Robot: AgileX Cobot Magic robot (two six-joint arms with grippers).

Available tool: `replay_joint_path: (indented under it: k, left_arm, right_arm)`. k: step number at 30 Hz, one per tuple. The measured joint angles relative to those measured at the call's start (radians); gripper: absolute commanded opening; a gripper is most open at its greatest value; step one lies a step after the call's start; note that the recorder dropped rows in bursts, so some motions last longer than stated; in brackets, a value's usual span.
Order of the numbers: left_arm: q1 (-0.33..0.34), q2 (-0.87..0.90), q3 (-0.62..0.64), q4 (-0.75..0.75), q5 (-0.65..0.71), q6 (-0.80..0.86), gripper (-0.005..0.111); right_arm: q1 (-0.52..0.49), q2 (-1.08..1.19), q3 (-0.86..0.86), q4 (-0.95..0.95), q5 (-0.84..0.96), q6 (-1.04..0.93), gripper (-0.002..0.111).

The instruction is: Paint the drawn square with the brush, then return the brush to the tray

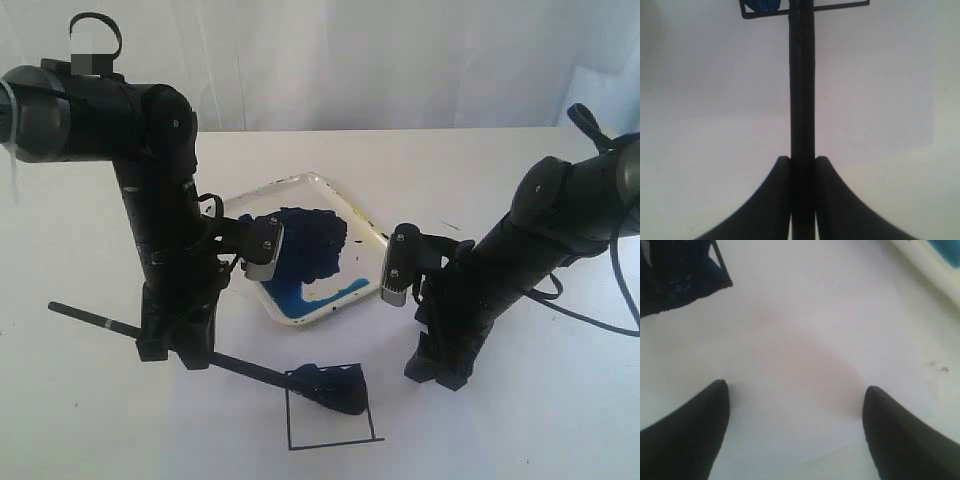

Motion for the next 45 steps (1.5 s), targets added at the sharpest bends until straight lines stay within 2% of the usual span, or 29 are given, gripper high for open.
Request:
replay_joint_path:
  k: [18, 28, 37, 45]
  left_arm:
    - [0.0, 0.0, 0.0, -0.067, 0.005, 0.012, 0.0]
    - [0.0, 0.0, 0.0, -0.046, 0.028, 0.012, 0.0]
    - [-0.064, 0.0, 0.0, -0.007, 0.032, 0.01, 0.0]
    - [-0.07, 0.0, 0.0, 0.009, 0.031, -0.036, 0.0]
  right_arm:
    - [0.0, 0.0, 0.0, 0.0, 0.0, 0.002, 0.069]
    - [0.0, 0.0, 0.0, 0.0, 0.0, 0.002, 0.069]
    - [0.0, 0.0, 0.0, 0.0, 0.0, 0.002, 0.069]
    - [0.0, 0.0, 0.0, 0.0, -0.002, 0.002, 0.069]
